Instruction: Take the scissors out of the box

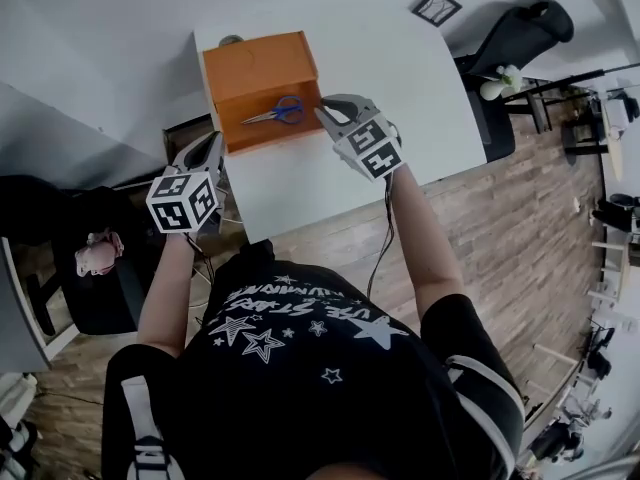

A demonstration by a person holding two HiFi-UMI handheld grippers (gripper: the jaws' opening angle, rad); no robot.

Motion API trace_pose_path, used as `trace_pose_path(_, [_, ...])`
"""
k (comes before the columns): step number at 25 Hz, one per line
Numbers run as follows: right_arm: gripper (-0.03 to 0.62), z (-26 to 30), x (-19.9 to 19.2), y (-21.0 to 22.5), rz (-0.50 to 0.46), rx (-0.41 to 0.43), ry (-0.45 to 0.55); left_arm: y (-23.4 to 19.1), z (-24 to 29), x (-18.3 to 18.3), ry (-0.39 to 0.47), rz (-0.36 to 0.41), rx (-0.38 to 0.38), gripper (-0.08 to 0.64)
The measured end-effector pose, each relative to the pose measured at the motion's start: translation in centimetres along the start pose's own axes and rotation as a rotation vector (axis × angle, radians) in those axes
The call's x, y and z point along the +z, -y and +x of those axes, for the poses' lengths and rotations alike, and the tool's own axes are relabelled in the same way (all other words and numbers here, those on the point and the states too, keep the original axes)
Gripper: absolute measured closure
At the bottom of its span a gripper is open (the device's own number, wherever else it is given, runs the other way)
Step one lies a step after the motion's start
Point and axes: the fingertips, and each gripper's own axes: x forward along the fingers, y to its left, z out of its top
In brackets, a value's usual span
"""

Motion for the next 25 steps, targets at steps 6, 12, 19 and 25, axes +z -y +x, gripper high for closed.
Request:
trace_pose_path(6, [0.526, 4.5, -0.9, -1.0, -0.208, 0.155, -0.154, -2.4, 2.1, 0.7, -0.003, -0.012, 0.024, 0.541])
trace_pose_path(12, [0.425, 8.7, -2.5, -1.7, -0.342, 0.256, -0.293, -3.1, 4.0, 0.1, -0.040, 0.053, 0.022, 0.541])
trace_pose_path(19, [0.419, 12.0, -4.8, -1.6, -0.460, 0.337, -0.443, -4.2, 5.6, -0.3, -0.052, 0.033, 0.022, 0.541])
trace_pose_path(25, [0.419, 13.9, -5.7, -1.7, -0.515, 0.385, -0.515, -5.2, 6.4, -0.6, -0.061, 0.015, 0.025, 0.541])
